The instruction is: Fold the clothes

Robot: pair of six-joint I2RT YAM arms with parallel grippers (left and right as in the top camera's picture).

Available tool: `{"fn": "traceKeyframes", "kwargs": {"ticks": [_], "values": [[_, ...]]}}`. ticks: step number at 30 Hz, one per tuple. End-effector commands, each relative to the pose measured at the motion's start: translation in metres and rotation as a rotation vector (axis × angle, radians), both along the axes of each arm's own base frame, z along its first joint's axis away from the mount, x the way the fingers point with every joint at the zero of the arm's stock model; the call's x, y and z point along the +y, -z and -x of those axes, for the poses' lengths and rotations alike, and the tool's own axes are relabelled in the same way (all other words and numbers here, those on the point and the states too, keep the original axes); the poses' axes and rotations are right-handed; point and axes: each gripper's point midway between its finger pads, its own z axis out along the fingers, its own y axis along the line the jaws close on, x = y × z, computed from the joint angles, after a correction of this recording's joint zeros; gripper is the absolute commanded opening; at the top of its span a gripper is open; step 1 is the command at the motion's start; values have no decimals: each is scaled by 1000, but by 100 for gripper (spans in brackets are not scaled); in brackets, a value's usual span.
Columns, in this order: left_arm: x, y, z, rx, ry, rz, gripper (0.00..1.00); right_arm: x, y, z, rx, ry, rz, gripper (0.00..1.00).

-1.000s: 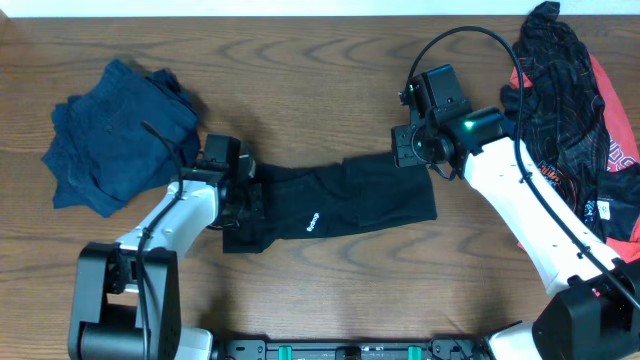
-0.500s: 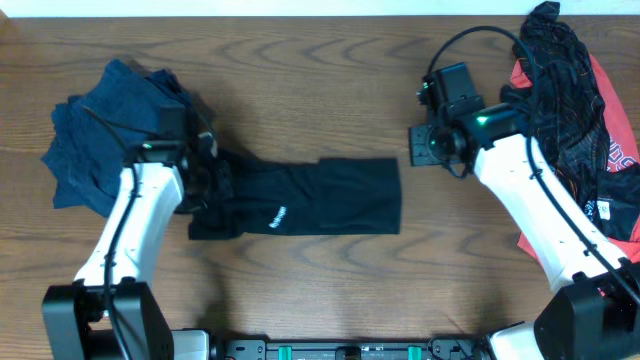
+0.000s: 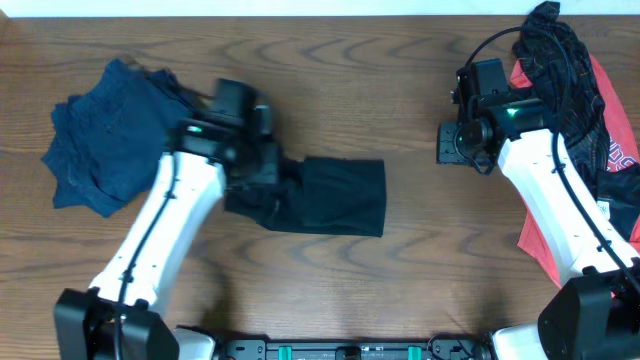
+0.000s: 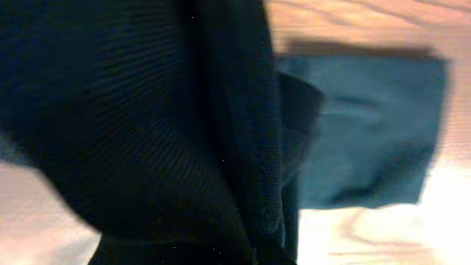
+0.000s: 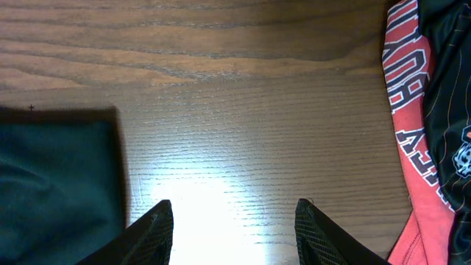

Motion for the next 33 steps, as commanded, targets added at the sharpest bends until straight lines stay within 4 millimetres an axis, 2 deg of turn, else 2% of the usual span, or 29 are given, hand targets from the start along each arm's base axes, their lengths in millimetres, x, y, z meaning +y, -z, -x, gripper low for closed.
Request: {"fn": "traceKeyframes", "kwargs": {"ticks": [1, 5, 9, 12, 16, 21, 23, 24, 25, 28, 29, 31, 33], "values": [[-33, 8, 2, 4, 79, 1, 6, -4, 0, 0, 2, 25, 5, 52], [-67, 28, 5, 30, 118, 8, 6, -4, 0, 1, 10, 25, 6, 52], [-90, 43, 9, 40, 170, 5, 6, -4, 1, 2, 14, 24, 4, 51], [-104, 47, 12, 30, 205, 10, 6, -4, 1, 2, 14, 24, 4, 51], [-117, 45, 12, 3, 229, 25, 6, -4, 1, 2, 14, 24, 4, 51], [-120, 44, 13, 7, 209, 35, 7, -4, 1, 2, 14, 24, 4, 52], [-125, 43, 14, 18, 198, 67, 17, -4, 1, 2, 14, 24, 4, 52], [-132, 40, 17, 29, 213, 109, 27, -4, 1, 2, 14, 24, 4, 51], [-142, 36, 20, 41, 234, 165, 29, -4, 1, 2, 14, 24, 4, 52], [-174, 8, 33, 53, 347, 377, 32, -4, 0, 2, 13, 24, 4, 51], [-178, -3, 34, 33, 384, 417, 33, -4, 0, 2, 13, 24, 3, 52], [-174, -25, 30, -36, 415, 438, 34, -4, 0, 2, 13, 23, 3, 52], [-159, -47, 22, -117, 410, 441, 34, 0, 1, 3, 17, 9, -15, 52]]}}
